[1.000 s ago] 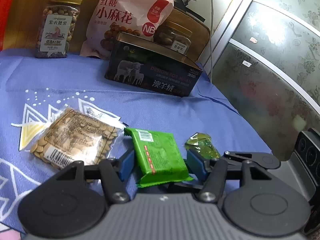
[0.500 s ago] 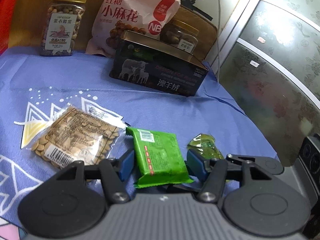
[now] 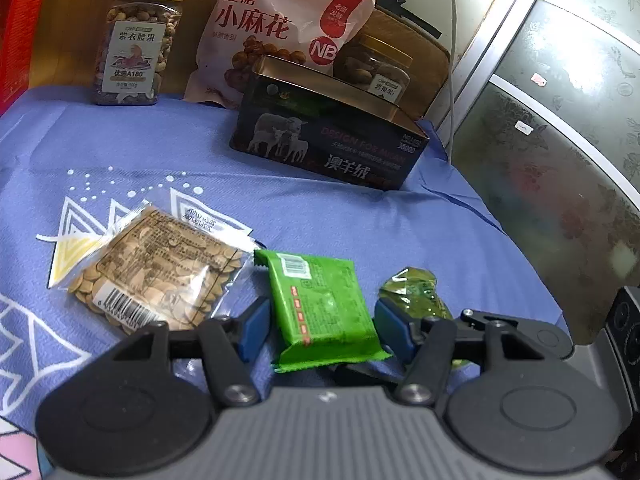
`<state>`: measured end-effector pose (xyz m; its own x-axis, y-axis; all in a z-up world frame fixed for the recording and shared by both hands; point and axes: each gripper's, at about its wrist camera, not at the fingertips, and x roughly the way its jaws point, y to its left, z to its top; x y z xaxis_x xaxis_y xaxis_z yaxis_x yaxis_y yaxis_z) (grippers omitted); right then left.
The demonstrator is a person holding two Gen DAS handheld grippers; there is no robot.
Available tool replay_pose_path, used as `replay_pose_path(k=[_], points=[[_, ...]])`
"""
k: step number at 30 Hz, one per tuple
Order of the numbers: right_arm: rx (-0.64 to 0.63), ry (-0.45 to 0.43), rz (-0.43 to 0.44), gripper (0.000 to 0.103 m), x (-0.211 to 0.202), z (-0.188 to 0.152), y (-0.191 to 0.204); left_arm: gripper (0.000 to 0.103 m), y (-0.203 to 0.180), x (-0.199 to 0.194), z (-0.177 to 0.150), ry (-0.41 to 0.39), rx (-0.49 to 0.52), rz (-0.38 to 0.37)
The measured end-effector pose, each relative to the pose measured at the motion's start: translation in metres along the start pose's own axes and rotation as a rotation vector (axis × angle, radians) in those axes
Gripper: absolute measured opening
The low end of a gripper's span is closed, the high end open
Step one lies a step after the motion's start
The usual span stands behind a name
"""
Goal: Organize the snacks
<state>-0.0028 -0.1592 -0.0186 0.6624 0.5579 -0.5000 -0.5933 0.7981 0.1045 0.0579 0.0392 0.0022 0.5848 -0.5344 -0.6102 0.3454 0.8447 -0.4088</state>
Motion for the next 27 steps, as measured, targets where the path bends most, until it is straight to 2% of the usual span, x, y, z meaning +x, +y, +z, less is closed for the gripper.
replay_pose_path(k=[24, 26, 27], points=[[0.001, -0.003, -0.005, 0.04, -0.0001, -0.0001, -0.0001, 0.059, 0.0008, -0.0032, -0.0058, -0.021, 0.033, -0.018], [0.006, -0.004, -0.003, 0.043, 0.0, -0.0002, -0.0008, 0.059, 0.0015, -0.0033, -0.0057, -0.022, 0.03, -0.022], [0.008, -0.005, -0.002, 0.048, -0.0001, -0.0002, -0.0011, 0.059, 0.0019, -0.0035, -0.0058, -0.023, 0.029, -0.024]])
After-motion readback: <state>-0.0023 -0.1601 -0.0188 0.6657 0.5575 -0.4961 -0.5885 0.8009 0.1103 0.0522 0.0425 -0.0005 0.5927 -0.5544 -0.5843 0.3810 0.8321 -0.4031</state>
